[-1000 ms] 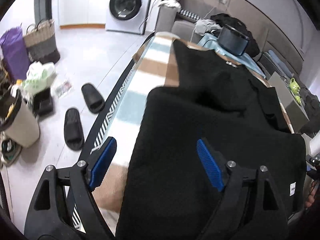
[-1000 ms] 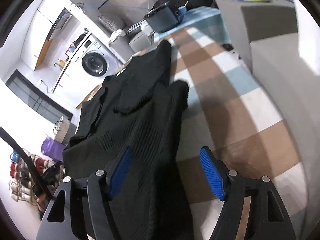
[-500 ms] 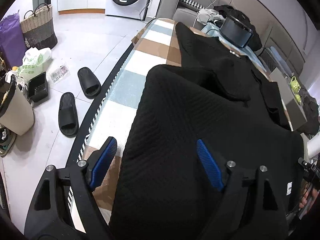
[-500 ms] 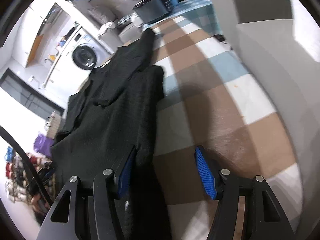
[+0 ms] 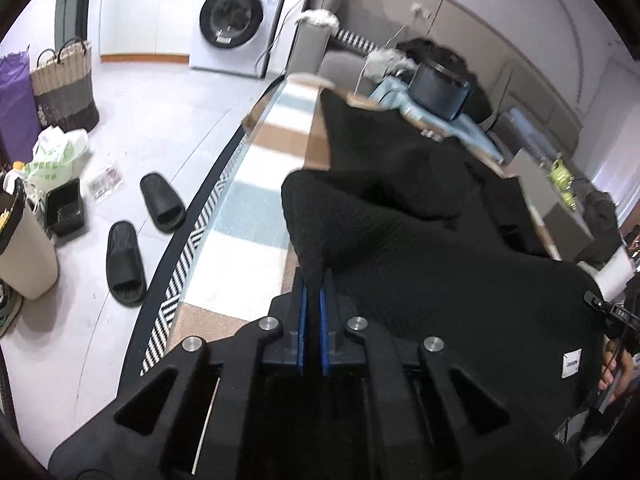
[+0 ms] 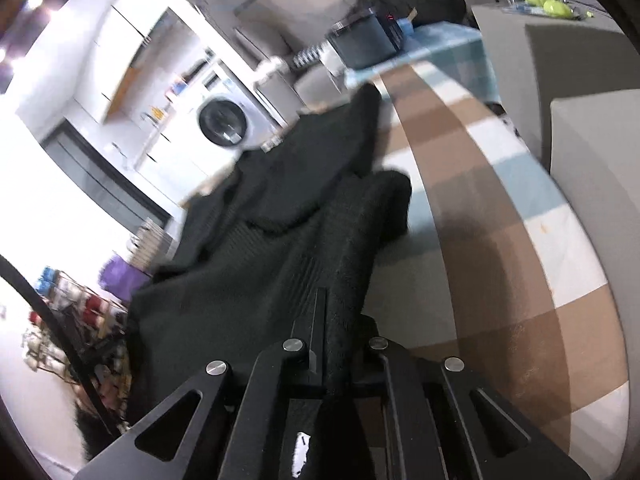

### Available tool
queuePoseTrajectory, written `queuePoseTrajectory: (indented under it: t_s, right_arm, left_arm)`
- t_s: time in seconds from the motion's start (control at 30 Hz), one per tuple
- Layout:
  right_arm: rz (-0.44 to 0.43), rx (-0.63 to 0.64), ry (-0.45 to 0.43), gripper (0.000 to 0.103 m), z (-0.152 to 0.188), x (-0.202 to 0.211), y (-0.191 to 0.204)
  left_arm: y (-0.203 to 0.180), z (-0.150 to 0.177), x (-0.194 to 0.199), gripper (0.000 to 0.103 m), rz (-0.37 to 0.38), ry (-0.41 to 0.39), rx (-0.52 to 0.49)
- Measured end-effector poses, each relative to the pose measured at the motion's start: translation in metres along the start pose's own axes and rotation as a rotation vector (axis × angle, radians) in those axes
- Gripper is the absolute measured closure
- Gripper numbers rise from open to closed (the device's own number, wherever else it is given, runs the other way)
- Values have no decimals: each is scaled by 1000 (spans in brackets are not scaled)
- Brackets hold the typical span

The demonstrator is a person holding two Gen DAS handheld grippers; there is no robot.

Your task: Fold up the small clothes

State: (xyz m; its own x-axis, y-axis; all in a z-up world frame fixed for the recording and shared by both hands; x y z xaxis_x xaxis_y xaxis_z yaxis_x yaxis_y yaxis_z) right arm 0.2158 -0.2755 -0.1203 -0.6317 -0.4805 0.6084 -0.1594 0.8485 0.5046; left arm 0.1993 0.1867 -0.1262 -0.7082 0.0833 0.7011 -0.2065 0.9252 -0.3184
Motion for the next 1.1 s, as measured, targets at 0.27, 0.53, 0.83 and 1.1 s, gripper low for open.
queuePoseTrajectory:
  t_s: [0.27,0.53,0.83,1.1]
  right_arm:
    - [-211,116,-202,99,-5,66,36]
    - [-222,143,-286,99,-28,93,39]
    - [-4,16,-198,99,-87,21,11]
    - [139,-123,-90,95,-128,-65,-34]
  left_arm:
    - [-16,-7,65,100,52,-136,-16]
    - [-17,-34,85,100,71,-183,-11]
    - [-24,-96,5,100,67,-133,4]
    - [-17,-119,-92,99,0,-6,44]
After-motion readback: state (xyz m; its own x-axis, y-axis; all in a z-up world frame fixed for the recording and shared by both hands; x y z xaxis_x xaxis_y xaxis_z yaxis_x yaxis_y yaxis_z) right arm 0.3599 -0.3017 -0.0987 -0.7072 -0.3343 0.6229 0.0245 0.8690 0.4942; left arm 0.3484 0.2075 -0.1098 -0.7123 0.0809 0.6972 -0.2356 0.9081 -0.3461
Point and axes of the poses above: each gripper's, at about its wrist camera, not at the fingertips, and x roughly against the way its jaws point, y to its left, z to its underside, the point moved 8 cm from there along -x, roughly the way its jaws point, and after that the axes turned 2 degrees about x, right-handed, at the moved point
